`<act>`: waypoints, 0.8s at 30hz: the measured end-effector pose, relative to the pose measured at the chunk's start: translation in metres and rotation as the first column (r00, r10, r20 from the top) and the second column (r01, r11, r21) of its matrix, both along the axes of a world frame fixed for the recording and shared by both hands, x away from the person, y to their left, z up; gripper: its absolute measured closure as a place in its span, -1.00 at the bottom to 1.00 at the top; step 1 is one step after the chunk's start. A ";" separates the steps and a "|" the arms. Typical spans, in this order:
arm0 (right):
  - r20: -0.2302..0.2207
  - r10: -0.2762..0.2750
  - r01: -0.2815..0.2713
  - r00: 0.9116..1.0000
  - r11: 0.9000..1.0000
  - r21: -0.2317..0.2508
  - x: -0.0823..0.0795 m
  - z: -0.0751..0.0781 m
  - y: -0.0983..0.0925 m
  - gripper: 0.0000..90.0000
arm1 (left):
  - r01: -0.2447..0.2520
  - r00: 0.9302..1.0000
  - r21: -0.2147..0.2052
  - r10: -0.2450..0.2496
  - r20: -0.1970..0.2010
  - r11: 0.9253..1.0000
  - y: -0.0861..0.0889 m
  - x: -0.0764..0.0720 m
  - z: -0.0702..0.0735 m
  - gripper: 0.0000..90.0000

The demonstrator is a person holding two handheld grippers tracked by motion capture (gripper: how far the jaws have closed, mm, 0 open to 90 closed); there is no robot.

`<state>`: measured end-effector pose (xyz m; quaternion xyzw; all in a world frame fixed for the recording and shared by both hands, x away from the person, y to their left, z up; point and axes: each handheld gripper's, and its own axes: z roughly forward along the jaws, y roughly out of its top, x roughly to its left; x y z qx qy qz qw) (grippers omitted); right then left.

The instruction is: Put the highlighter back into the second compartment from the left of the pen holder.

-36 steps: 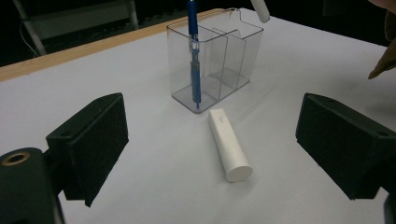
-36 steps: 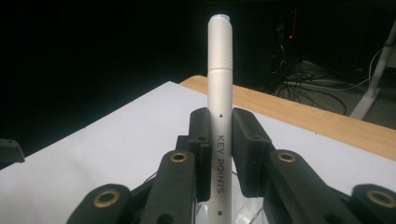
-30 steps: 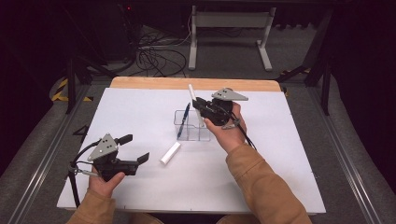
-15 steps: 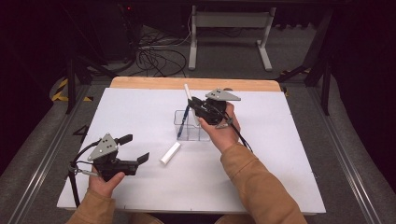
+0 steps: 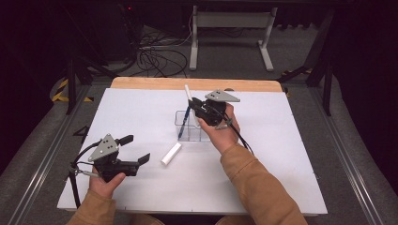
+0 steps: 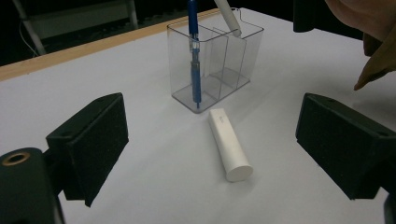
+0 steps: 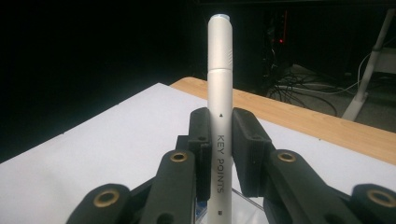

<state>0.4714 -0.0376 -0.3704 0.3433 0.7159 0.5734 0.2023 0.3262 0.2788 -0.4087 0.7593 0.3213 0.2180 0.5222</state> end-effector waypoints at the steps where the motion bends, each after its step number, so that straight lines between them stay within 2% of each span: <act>1: -0.001 -0.003 0.003 1.000 1.000 0.002 0.000 0.000 -0.001 0.74 | 0.001 1.000 0.000 -0.001 0.000 1.000 0.000 0.000 0.000 -0.77; 4: 0.004 0.010 -0.010 1.000 1.000 0.025 -0.002 0.002 -0.005 0.45 | 0.000 1.000 -0.005 0.000 -0.002 1.000 0.000 -0.001 0.000 -0.77; 8: 0.032 0.002 -0.004 0.999 0.999 0.043 -0.005 0.006 -0.019 0.27 | 0.001 1.000 0.000 -0.001 -0.002 1.000 0.000 0.000 0.000 -0.77; 16: 0.054 -0.007 0.003 0.999 0.998 0.064 -0.015 0.011 -0.040 0.17 | 0.004 1.000 0.006 -0.004 -0.002 1.000 -0.003 0.001 0.000 -0.78; 24: 0.090 -0.002 -0.004 0.996 0.998 0.065 -0.024 0.017 -0.044 0.14 | 0.008 1.000 0.002 -0.008 -0.004 1.000 -0.005 0.002 0.000 -0.78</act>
